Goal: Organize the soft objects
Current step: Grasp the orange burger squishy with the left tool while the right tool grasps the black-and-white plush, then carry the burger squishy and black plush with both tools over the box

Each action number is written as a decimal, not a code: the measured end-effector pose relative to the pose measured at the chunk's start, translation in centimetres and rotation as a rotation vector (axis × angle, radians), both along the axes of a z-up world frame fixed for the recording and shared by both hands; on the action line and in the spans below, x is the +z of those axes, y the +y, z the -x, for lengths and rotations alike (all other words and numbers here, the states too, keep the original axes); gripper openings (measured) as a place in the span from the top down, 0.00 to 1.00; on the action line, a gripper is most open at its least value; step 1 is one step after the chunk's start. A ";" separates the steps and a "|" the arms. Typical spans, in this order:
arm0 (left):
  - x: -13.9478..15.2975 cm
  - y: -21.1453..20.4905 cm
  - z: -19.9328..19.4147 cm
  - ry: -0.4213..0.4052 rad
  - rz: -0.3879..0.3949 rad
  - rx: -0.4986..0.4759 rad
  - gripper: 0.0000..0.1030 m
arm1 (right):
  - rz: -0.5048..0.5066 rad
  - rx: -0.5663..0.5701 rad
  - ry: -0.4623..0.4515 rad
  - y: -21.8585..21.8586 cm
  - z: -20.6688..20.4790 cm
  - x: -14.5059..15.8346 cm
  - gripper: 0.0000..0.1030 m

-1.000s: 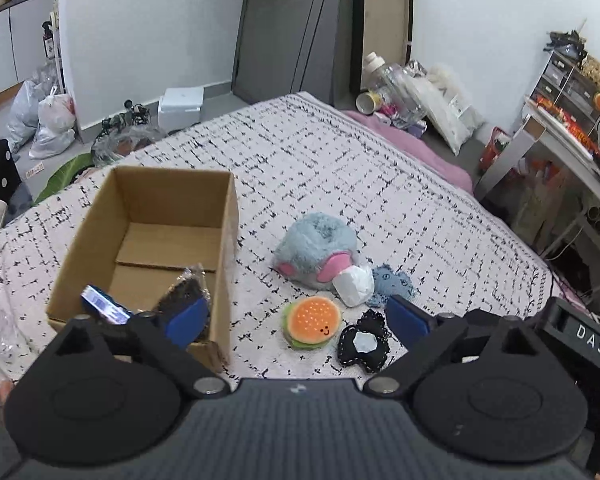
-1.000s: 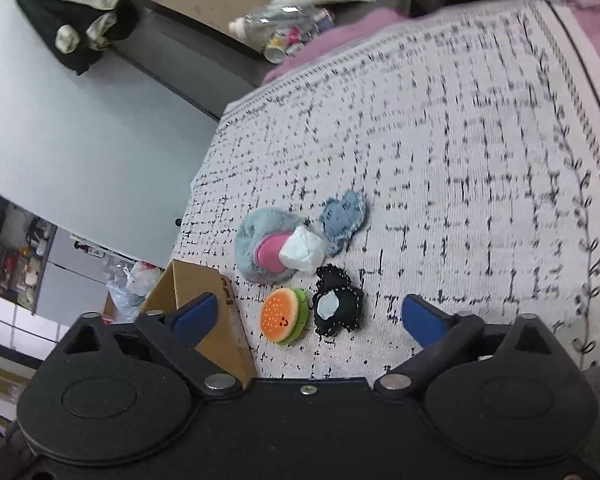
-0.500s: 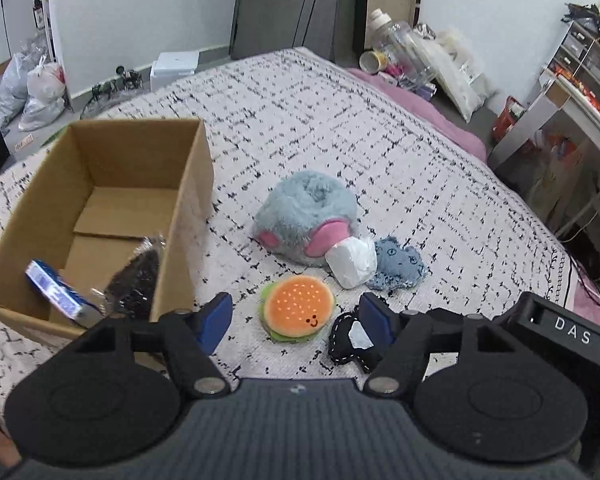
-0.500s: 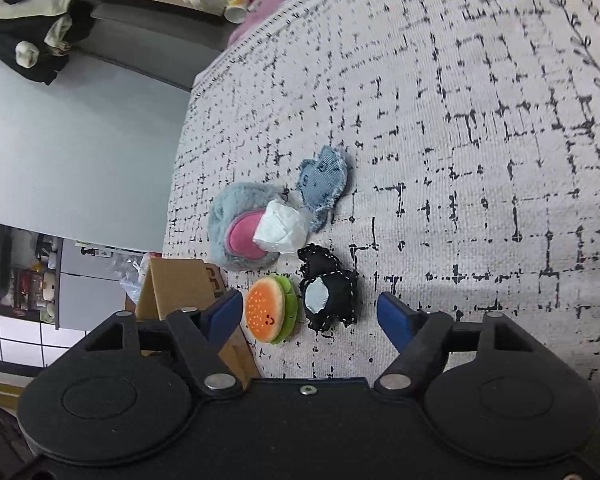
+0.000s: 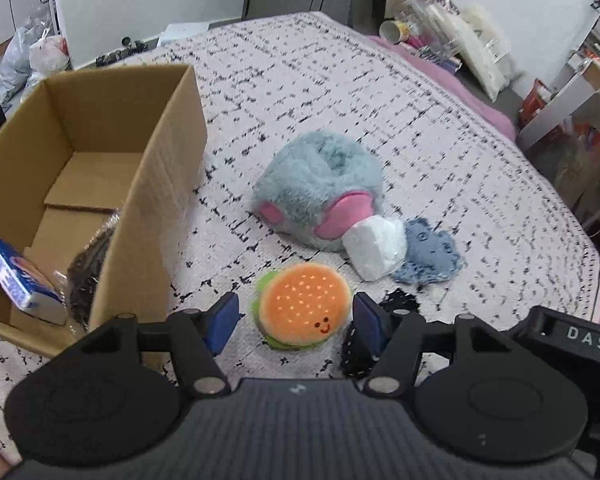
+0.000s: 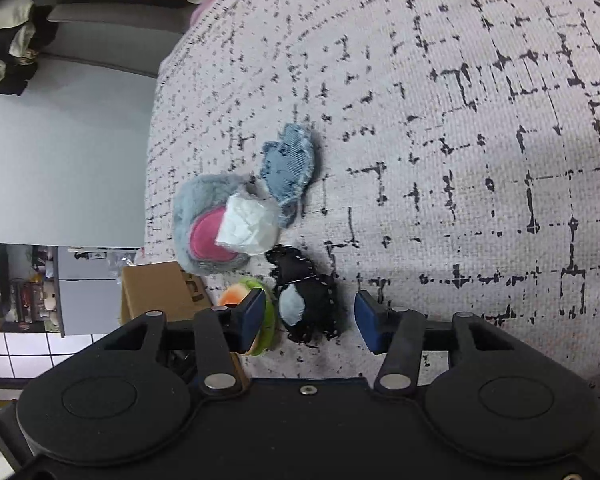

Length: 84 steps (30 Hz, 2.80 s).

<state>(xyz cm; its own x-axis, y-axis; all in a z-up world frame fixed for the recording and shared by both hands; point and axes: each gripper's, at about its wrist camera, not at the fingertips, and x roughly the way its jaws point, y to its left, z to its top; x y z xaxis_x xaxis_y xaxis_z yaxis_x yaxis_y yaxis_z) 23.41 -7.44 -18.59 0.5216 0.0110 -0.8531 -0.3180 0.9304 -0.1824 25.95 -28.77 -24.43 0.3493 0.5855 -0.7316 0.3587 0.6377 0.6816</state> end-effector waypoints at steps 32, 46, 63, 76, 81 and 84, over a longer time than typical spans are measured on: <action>0.8 1.7 1.6 -0.058 0.156 0.027 0.70 | 0.037 -0.020 -0.182 0.6 1.4 3.4 0.92; 6.3 3.6 5.1 -0.144 0.135 0.025 0.70 | 0.034 -0.135 -0.307 -1.6 4.6 9.3 0.92; 11.3 5.7 9.1 -0.236 0.122 0.035 0.70 | 0.056 -0.101 -0.446 1.0 7.8 15.0 0.92; 13.2 9.9 11.5 -0.271 0.117 0.083 0.70 | 0.062 -0.038 -0.498 5.3 9.0 17.2 0.92; 13.3 11.5 11.6 -0.271 0.119 0.092 0.70 | 0.067 -0.020 -0.506 7.4 8.8 17.6 0.92; 13.3 12.5 11.6 -0.272 0.122 0.098 0.70 | 0.071 -0.006 -0.506 8.7 8.7 17.8 0.92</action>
<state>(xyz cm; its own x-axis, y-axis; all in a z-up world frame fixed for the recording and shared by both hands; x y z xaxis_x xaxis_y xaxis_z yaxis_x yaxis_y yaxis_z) 11.78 5.02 -5.26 0.7322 -0.0211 -0.6808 -0.3295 0.8638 -0.3812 17.26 -20.09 -6.65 0.6734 0.5374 -0.5077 -0.0009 0.6874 0.7263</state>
